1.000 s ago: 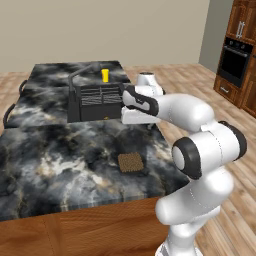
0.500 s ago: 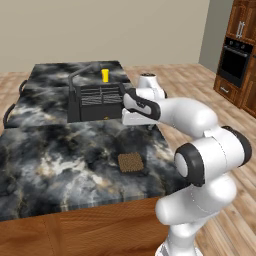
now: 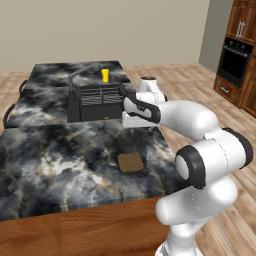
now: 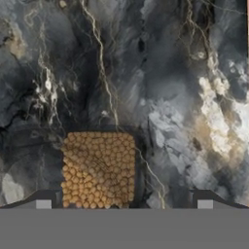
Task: Pick the jar and cup and place them in the sink. Then turn on the water.
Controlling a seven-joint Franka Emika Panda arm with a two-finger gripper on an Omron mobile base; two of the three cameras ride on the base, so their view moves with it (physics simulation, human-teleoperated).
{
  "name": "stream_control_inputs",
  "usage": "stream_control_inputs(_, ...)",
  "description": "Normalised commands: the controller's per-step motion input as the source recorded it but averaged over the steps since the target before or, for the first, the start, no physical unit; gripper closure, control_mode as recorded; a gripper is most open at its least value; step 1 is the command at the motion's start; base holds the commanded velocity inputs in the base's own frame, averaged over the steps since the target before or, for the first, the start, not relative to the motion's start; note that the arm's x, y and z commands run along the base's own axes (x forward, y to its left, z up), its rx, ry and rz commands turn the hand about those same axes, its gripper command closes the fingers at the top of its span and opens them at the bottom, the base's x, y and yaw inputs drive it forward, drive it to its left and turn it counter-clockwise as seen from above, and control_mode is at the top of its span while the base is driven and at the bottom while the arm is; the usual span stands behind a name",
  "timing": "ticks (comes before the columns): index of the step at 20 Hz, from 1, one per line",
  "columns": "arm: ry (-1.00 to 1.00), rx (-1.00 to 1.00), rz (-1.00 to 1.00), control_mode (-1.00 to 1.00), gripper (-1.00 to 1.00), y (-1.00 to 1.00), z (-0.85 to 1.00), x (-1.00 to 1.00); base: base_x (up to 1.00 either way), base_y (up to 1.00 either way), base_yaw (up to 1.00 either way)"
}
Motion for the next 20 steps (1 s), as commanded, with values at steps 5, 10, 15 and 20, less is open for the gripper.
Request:
stream_control_inputs(5,0.0,0.0,0.0,-1.0,-1.0,0.0,-0.17,0.0,0.0,0.0,0.0)
stream_control_inputs(10,0.0,0.0,0.0,-1.0,-1.0,0.0,-0.16,0.0,0.0,0.0,0.0)
stream_control_inputs(15,0.0,0.0,0.0,-1.0,-1.0,0.0,-0.14,0.0,0.0,0.0,0.0)
stream_control_inputs(20,0.0,0.0,0.0,-1.0,-1.0,0.0,-0.14,0.0,0.0,0.0,0.0)
